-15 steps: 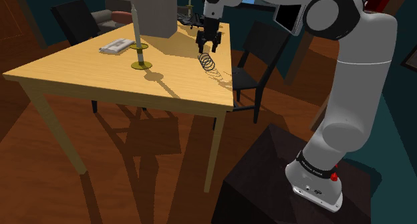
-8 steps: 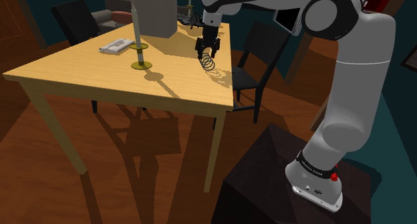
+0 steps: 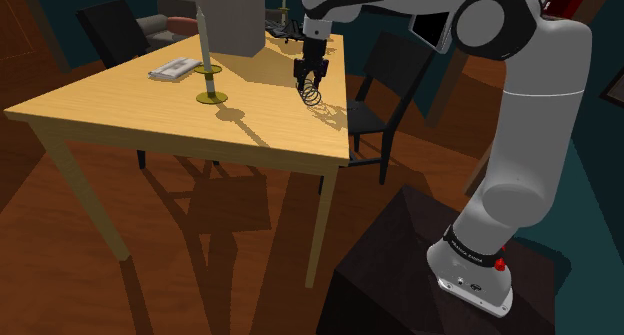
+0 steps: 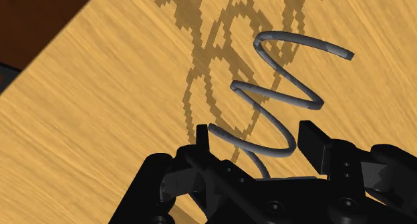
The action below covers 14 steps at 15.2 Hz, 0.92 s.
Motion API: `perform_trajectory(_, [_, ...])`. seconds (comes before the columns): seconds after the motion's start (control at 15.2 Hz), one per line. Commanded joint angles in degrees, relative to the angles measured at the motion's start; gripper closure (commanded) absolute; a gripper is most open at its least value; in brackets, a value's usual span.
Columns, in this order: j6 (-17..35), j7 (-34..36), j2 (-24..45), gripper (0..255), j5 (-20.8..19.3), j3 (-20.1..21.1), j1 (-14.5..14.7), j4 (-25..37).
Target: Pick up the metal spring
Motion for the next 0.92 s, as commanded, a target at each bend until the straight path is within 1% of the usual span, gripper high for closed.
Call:
perform_trajectory(0.0, [0.0, 0.0, 0.1, 255, 0.0, 0.0, 0.0, 0.0])
perform_trajectory(0.2, [-1.5, 0.1, -0.1, 255, -0.1, -0.1, -0.1, 1.3])
perform_trajectory(0.86, [-9.4, 0.8, 0.4, 255, -0.1, -0.1, -0.4, 9.8])
